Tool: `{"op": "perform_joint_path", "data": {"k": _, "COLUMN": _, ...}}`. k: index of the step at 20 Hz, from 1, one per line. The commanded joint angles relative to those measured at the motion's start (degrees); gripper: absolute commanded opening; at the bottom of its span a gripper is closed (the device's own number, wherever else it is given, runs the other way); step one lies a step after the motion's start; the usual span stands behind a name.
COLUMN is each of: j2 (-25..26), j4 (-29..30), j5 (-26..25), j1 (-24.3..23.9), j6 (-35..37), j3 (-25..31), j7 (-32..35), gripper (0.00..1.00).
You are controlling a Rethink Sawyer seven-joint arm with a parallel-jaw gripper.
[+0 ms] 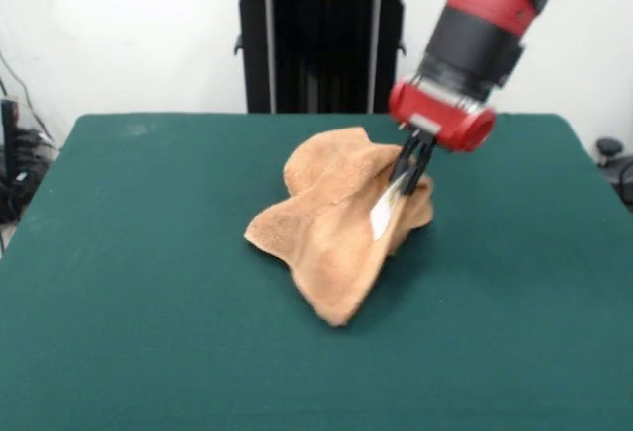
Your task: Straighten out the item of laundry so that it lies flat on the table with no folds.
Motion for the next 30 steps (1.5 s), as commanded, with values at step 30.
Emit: {"op": "perform_joint_path", "data": {"k": 30, "j2": -15.42, "j4": -6.22, "j5": -4.21, "j1": 22.17, "j6": 55.32, "j3": -26.8, "j7": 17.8, "gripper": 0.0}}
